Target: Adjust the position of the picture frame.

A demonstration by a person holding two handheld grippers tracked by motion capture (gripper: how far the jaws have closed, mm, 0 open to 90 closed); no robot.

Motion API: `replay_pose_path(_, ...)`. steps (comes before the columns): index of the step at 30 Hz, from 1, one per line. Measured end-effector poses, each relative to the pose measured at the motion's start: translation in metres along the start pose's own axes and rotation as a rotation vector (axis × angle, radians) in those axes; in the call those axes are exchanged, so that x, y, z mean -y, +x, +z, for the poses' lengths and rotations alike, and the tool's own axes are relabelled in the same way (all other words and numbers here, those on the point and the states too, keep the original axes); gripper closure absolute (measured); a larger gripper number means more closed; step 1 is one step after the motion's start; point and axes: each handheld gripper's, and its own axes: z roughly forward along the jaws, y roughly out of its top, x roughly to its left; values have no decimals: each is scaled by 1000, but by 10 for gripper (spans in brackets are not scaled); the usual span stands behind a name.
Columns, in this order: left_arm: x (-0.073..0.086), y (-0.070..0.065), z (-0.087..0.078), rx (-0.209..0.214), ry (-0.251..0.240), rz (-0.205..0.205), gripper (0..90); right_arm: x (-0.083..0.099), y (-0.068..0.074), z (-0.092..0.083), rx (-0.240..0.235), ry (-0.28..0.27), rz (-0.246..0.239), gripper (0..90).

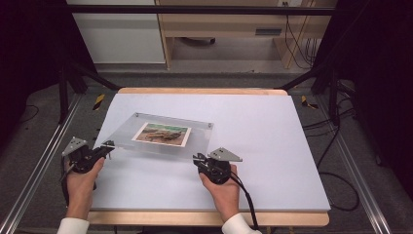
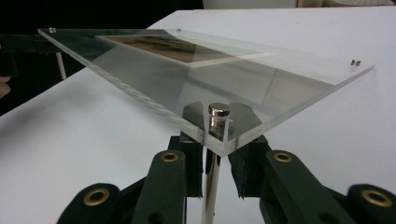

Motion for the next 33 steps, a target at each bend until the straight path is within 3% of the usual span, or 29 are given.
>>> replay_pose_path(4, -1, -2, -1, 3, 6, 18, 826, -2, 0, 0, 7, -3, 16, 845)
replay_pose_path(14, 2, 3, 5, 37, -2, 15, 781, -2, -1, 1, -2, 14, 25, 847)
replay_pose_path(20, 0, 6, 12, 46, 1, 35, 744, -3, -2, 1, -11, 20, 24, 847)
replay_pose_path(23, -2, 1, 14, 43, 13, 64, 793, -2, -2, 1, -13, 24, 16, 847)
replay_pose_path(28, -4, -1, 11, 47, 17, 61, 830, -4, -3, -1, -3, 17, 21, 847)
replay_pose_path(33, -5, -5, 9, 46, 41, 47, 831, -8, -2, -3, 37, 40, 28, 845)
